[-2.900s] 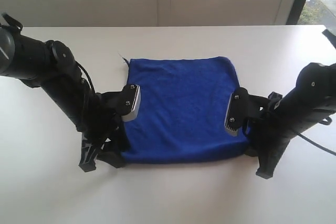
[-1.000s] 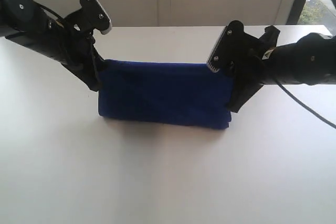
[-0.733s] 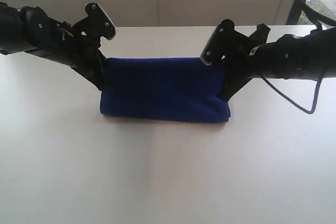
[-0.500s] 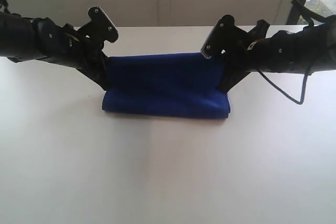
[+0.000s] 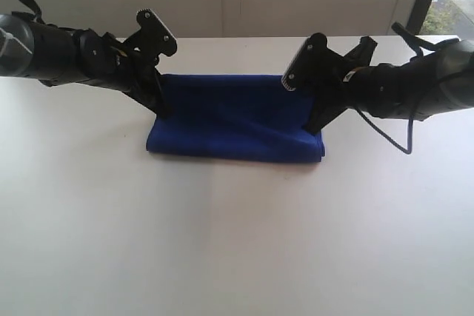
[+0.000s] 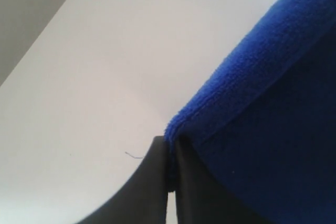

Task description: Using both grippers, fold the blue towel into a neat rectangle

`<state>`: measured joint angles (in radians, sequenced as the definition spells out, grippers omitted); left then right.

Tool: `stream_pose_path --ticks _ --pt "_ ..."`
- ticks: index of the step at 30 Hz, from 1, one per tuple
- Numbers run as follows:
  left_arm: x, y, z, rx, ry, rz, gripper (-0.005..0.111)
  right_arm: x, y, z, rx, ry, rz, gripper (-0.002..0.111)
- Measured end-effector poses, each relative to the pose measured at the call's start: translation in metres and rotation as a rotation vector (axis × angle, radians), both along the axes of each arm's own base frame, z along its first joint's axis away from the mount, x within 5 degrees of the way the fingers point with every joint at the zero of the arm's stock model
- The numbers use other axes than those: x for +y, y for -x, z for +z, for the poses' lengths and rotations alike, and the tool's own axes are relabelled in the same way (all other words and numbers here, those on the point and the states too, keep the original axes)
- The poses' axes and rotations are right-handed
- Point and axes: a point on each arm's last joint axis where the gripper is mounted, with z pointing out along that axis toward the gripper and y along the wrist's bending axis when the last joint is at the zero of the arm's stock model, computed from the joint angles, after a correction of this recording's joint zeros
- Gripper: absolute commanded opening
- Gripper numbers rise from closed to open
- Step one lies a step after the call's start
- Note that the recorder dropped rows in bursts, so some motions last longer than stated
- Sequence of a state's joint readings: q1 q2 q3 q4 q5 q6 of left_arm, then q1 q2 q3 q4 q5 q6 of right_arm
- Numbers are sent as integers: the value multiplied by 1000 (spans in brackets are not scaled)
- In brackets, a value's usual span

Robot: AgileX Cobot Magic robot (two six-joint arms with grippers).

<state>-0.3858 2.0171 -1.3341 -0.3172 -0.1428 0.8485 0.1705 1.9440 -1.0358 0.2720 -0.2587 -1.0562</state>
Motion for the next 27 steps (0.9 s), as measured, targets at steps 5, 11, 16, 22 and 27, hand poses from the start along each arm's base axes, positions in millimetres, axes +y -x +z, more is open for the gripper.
stream_pose_path --ticks 5,11,16,22,27 --pt "0 -2 2 -16 5 5 40 -2 -3 5 -59 -8 -23 41" --pt "0 -2 2 -20 5 6 60 -3 -4 6 -70 -22 -40 43" --pt "0 -2 2 -22 5 7 60 -3 -4 6 -69 -28 -47 41" --pt "-2 0 2 30 12 -3 43 -5 -1 8 -24 -263 -221 21" --pt "-7 5 5 189 11 -58 4 2 4 30 113 -429 -263 0"
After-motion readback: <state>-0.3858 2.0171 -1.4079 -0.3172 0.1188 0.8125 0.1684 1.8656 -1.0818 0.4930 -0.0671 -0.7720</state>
